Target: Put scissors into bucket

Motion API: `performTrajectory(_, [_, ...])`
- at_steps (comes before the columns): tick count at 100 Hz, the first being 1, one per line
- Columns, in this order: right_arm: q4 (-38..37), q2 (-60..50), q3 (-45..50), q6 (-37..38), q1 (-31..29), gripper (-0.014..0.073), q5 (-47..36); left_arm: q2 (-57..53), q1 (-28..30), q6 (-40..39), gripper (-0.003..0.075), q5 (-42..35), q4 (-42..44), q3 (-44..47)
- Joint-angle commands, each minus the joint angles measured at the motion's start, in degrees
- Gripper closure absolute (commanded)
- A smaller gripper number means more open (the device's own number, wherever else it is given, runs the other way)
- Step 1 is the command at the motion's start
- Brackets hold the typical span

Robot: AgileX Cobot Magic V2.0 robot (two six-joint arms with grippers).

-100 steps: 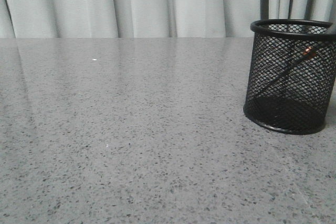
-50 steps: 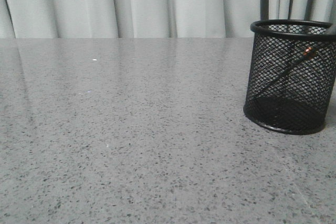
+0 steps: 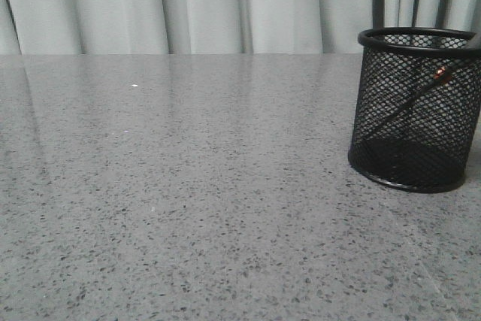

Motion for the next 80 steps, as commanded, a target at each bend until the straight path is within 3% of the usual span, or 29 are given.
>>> performTrajectory(1, [-0.6,-0.51,-1.36,-0.38,-0.03,0.0638,-5.05,-1.04,0.04,-0.4,0.0741,-3.79,-0.17,1.52])
performTrajectory(51, [-0.5,-0.51,0.01,-0.38,-0.79,0.0638,-4.69,-1.04,0.04,-0.4,0.0741,-3.79,-0.17,1.52])
performTrajectory(62, [-0.71,-0.51,4.71,-0.38,-5.4,0.0638,-6.66,-1.04,0.04,-0.4,0.0741,-3.79,-0.17,1.52])
performTrajectory(80, [-0.71,-0.51,15.73,-0.38,-18.17,0.0638,-17.89,-1.04,0.04,-0.4,0.0741,-3.79,-0.17,1.52])
